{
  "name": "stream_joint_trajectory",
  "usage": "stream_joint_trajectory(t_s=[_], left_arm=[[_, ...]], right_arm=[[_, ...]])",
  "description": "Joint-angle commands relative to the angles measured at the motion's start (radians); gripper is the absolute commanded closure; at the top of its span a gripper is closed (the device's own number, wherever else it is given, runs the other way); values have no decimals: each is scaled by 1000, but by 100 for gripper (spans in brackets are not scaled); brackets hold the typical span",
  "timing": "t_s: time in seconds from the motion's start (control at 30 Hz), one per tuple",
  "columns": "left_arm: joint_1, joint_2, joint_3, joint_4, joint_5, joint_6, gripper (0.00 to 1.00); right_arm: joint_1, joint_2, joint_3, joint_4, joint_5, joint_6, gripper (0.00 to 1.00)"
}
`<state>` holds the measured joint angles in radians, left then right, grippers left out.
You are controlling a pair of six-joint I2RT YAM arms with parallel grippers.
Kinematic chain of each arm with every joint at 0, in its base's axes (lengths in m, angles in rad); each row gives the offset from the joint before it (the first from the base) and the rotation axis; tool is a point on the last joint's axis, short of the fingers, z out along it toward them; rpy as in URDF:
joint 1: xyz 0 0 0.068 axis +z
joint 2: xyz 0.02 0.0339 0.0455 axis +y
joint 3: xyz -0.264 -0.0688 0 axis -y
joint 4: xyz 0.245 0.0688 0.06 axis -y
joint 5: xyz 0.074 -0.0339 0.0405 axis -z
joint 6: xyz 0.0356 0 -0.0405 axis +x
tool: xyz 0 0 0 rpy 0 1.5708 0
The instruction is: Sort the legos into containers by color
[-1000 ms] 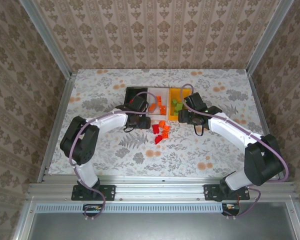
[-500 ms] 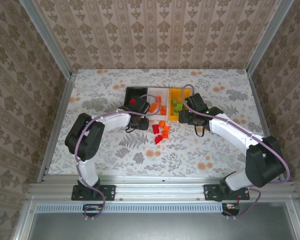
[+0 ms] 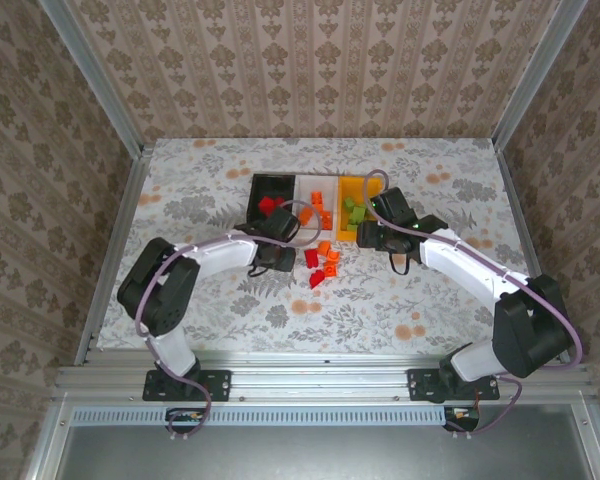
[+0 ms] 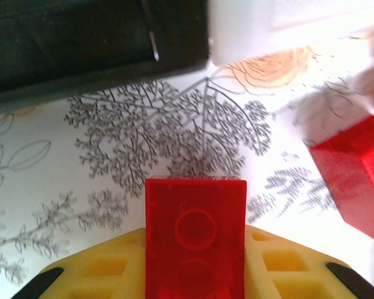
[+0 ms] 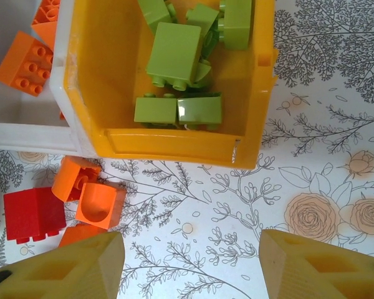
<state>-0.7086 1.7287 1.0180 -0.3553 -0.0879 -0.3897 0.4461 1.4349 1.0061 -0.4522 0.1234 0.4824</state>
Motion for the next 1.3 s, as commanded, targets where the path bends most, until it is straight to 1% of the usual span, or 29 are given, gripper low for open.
stream_joint_trajectory(t_s=[0.0,0.13,0.27,0.37,0.47,0.57,0.67,0.8,0.9,1.07,1.1,1.17,1.23,1.27], left_arm=[[-11,-90,-27,-24,-17,-35,68],[-11,-184,-39,-66,-30,-50,68],[-5,-256,-4,-129,-48,-47,68],[23,-288,35,-158,-47,-46,68],[77,-291,72,-158,-27,-44,68],[143,-234,141,-160,30,-36,68],[171,-141,229,-171,62,-12,68],[191,-31,323,-176,72,2,68],[207,48,390,-185,58,1,67],[221,159,514,-220,63,17,61],[225,182,539,-225,75,20,59],[230,220,584,-240,86,29,51],[231,240,625,-248,91,50,39],[230,241,636,-248,90,56,36]], right_arm=[[12,-12,25,-23,-14,13,40],[24,2,35,-22,-15,18,40],[34,15,49,-22,-12,19,40],[39,15,52,-19,-9,22,40],[39,19,64,-24,-8,24,40],[40,7,73,-37,-7,24,41],[40,-17,59,-44,5,19,40],[40,-34,38,-48,7,18,40],[40,-33,32,-48,4,15,40],[40,-28,36,-45,-9,13,40],[40,-27,40,-46,-14,13,40],[41,-24,45,-47,-21,13,40],[43,-26,51,-53,-24,10,40],[45,-26,55,-56,-24,9,40]])
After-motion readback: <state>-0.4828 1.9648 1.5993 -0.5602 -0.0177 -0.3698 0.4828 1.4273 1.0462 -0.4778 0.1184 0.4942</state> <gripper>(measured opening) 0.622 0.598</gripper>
